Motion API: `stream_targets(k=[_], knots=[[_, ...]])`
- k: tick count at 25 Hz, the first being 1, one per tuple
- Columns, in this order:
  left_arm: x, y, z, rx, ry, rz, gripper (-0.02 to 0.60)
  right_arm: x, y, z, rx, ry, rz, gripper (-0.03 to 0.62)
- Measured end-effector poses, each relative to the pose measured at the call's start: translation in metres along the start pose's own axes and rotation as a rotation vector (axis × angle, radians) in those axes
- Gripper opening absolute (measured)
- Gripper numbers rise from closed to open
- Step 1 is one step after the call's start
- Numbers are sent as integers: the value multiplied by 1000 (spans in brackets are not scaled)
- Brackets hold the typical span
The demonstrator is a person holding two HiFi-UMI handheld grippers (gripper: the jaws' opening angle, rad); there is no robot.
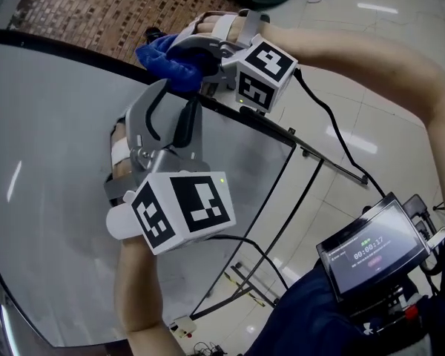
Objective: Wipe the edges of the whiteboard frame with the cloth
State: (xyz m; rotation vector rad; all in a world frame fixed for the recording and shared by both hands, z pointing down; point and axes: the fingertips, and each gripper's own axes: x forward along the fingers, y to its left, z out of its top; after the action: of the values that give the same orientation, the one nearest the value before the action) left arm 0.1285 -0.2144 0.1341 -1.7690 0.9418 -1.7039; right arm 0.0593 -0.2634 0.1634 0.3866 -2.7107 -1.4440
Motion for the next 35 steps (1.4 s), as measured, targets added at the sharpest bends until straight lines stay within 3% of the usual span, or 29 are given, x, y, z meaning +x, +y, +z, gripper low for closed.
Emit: stream_targets(k=[6,18,35], knots=[[4,-46,8,9,-12,-53,196,-7,39,-8,-12,5,38,193],[31,-104,-25,-125,13,-170,196,-13,106,-33,-97,64,163,193],[62,-127,-59,-231,71,-260,196,-5,145,-71,-214,194,192,189]])
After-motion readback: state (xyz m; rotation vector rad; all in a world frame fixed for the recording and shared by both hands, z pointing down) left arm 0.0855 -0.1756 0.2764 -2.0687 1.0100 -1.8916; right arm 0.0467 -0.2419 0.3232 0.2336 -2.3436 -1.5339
